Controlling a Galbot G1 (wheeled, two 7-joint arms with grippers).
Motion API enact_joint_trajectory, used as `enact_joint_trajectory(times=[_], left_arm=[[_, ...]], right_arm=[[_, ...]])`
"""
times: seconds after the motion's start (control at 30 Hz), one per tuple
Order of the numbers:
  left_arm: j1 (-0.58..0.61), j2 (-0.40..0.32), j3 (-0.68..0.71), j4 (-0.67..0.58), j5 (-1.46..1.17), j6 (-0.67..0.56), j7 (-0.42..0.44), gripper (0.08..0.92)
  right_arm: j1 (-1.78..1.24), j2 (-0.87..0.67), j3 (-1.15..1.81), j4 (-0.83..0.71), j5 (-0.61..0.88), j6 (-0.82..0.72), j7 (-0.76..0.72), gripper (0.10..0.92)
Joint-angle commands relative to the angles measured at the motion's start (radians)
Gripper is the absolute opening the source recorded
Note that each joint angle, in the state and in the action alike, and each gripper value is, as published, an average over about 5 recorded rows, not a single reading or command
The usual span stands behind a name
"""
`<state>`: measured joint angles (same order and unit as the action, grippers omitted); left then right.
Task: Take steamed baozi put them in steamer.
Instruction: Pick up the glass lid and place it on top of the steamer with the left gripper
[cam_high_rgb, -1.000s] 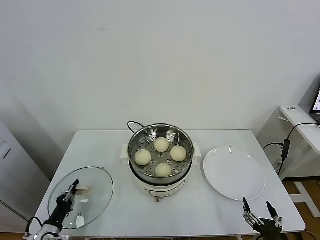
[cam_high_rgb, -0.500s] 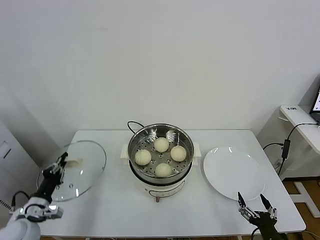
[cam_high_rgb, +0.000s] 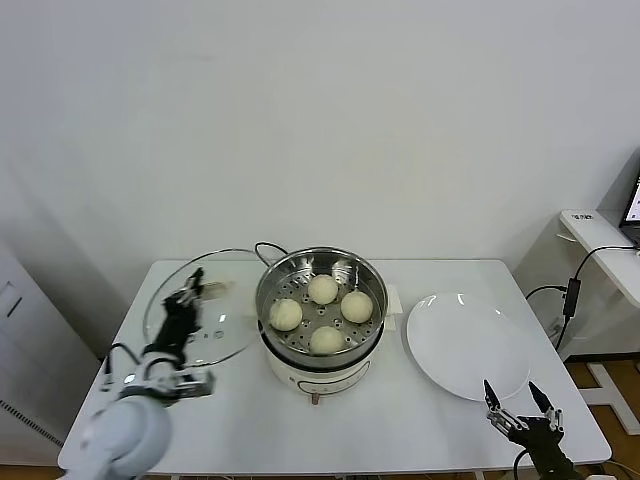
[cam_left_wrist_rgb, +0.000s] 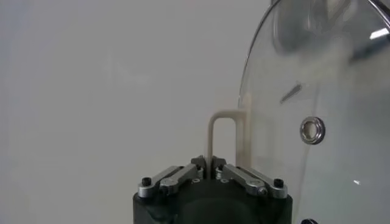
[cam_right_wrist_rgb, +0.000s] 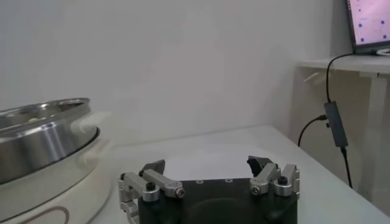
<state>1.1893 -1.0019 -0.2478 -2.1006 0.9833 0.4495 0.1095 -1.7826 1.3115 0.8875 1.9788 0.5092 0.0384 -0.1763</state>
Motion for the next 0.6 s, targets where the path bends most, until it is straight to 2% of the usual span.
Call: enact_joint_trajectory(times=[0.03, 0.33, 0.6], left_arm=[[-0.317, -0.131, 0.471, 0.032, 0.224, 0.320, 0.110, 0.124], [-0.395, -0.252, 0.631, 0.168, 0.346, 0.336, 0.168, 0.124], [-0.431, -0.317, 0.619, 0.320, 0.387, 0.336, 0.160, 0.124]], right_arm=[[-0.013, 0.004, 0.084, -0.015, 0.003, -0.004, -0.020, 0.823], [-0.013, 0.005, 0.110, -0.020, 0.009, -0.004, -0.025, 0.823], [-0.018, 0.010, 0.115, -0.029, 0.013, 0.005, -0.038, 0.823]])
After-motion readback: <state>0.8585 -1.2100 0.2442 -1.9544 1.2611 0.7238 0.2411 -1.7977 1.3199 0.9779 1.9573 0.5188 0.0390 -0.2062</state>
